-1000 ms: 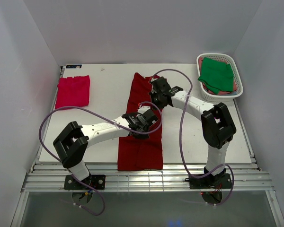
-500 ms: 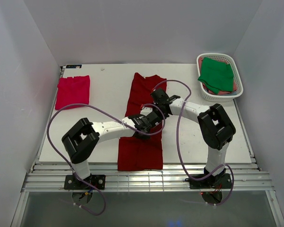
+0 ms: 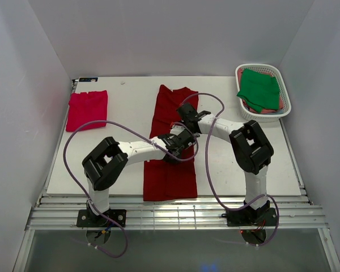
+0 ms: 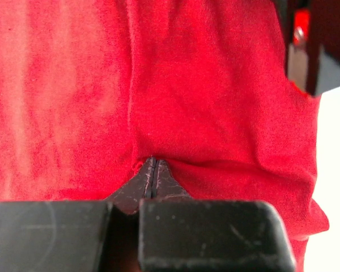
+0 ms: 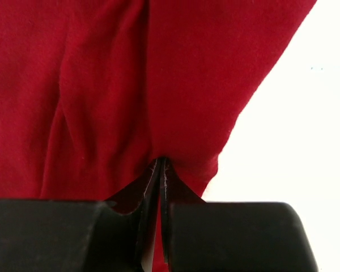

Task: Fold and stack the t-shirts
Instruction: Fold the tshirt

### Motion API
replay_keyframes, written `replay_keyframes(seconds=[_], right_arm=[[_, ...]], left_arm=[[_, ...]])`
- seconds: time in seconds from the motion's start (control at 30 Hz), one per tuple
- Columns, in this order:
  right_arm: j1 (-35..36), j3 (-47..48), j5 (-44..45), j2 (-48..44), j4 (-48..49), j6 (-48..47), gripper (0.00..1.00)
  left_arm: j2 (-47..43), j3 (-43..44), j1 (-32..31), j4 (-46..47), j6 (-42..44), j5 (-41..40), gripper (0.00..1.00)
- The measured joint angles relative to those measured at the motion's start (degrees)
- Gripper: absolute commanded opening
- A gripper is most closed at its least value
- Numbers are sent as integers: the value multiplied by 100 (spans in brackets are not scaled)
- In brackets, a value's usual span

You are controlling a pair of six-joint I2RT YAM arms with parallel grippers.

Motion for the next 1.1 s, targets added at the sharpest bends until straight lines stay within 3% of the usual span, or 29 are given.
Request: replay_keyframes(seconds=[0.43,0.8,1.0,1.03,1.1], right_arm=[[-236,1574,313,1010,-492,-20,8],[-413,1823,354,1156,-588,-223,8],[-358,1425,592,754,-557,-317,23],[-343,1279,638,549,-581,-323,27],[-310,997,695,66,-597,-328,36]], left_arm=[[393,507,577,210,494,212,0],[518,688,713,356,1012,483,0],[79,348,669,525,1226,713,0],[-61,339,649,516,1263,730,2],[-466,343,627,601,1360,739,26]])
